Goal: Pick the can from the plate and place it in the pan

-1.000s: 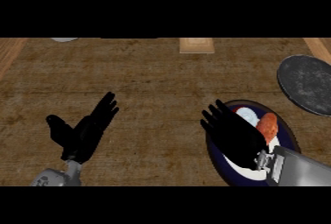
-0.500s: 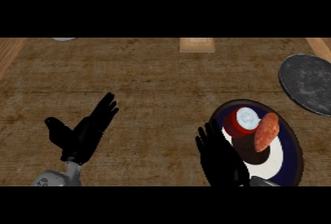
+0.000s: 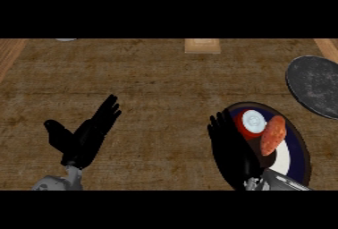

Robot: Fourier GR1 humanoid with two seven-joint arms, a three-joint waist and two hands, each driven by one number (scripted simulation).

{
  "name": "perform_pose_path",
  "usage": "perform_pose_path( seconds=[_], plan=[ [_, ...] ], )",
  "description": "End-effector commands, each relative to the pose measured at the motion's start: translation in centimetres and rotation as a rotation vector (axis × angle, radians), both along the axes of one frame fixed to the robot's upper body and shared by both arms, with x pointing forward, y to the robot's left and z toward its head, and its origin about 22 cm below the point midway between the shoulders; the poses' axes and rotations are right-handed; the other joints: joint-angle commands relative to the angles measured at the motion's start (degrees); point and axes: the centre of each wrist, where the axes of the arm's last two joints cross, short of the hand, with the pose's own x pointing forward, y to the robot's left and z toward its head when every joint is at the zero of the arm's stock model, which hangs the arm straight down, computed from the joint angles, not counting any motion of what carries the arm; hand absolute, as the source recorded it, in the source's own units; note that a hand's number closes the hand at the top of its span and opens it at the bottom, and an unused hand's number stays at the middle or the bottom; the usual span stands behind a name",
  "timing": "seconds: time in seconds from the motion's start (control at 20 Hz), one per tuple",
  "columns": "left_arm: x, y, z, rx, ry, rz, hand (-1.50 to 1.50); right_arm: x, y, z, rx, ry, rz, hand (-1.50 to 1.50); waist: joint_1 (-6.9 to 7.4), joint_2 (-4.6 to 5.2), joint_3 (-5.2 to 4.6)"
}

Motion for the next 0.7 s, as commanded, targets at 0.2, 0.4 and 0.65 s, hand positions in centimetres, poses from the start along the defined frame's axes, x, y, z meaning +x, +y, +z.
perform_pose_path(
  seconds=[0.2,0.4,0.65],
  plan=[
    [0.4,0.4,0.2,0.0,-0.006,0.018,0.0,1.8,-1.8,0.5,-0.006,-0.004,0.016,-1.5,-0.1,0.0,-0.01],
    [-0.4,0.6,-1.5,0.01,0.003,0.023,0.0,3.1,-2.1,-1.8,0.004,-0.026,0.012,-1.5,0.06,0.05,0.0],
    [0.6,-0.4,0.5,0.012,0.008,0.012,0.0,5.5,-3.2,-0.9,0.033,-0.005,0.038,1.5,0.09,0.06,0.01]
  ],
)
